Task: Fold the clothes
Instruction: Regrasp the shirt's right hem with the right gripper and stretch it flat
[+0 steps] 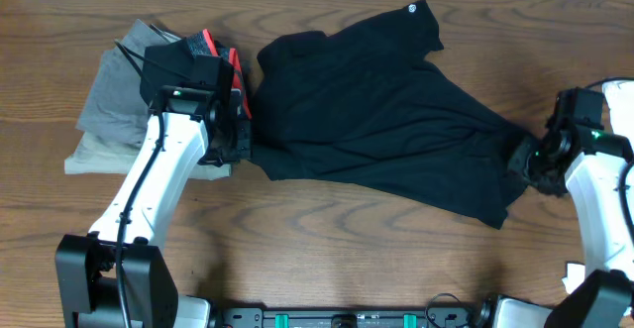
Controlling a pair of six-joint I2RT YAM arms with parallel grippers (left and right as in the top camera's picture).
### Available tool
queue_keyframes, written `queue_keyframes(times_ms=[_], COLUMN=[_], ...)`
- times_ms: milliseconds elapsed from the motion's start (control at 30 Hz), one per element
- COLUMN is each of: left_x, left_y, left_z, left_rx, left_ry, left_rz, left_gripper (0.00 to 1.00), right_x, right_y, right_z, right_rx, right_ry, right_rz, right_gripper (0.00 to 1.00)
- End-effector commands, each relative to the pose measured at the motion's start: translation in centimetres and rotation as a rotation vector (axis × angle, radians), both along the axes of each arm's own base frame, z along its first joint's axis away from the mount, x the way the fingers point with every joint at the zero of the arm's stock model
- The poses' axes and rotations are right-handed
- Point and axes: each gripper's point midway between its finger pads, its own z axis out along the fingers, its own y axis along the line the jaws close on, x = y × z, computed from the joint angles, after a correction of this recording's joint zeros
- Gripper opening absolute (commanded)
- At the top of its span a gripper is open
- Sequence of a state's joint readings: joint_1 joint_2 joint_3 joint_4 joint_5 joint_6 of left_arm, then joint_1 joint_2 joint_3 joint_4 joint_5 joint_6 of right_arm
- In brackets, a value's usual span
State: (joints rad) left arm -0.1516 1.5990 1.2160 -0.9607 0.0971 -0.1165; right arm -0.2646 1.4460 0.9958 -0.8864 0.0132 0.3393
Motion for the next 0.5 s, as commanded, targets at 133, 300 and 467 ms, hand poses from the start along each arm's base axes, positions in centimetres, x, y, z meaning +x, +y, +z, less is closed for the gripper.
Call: queue_keyframes(times_ms=[133,300,467], left_x=[0.2,0.5,0.7], left_y=[0.3,0.3,0.3], left_z=[0.3,0.3,0.4], left_rx=[0.007,0.006,0.004], left_ry=[-0.016,-0.026,-0.036], left_rz=[0.023,0.023,0.022], left_gripper=[0.06,0.06,0.06], right_x=[2.1,3.1,3.1], right_y=[1.6,3.8,4.5], right_z=[-3.9,-6.4,-7.3], right_rx=[0.145,0.282,0.321], right_ry=[0.023,0.029,0.041], right_rz=[0.034,0.115,0.141], right_gripper=[0.40,0.41,0.29])
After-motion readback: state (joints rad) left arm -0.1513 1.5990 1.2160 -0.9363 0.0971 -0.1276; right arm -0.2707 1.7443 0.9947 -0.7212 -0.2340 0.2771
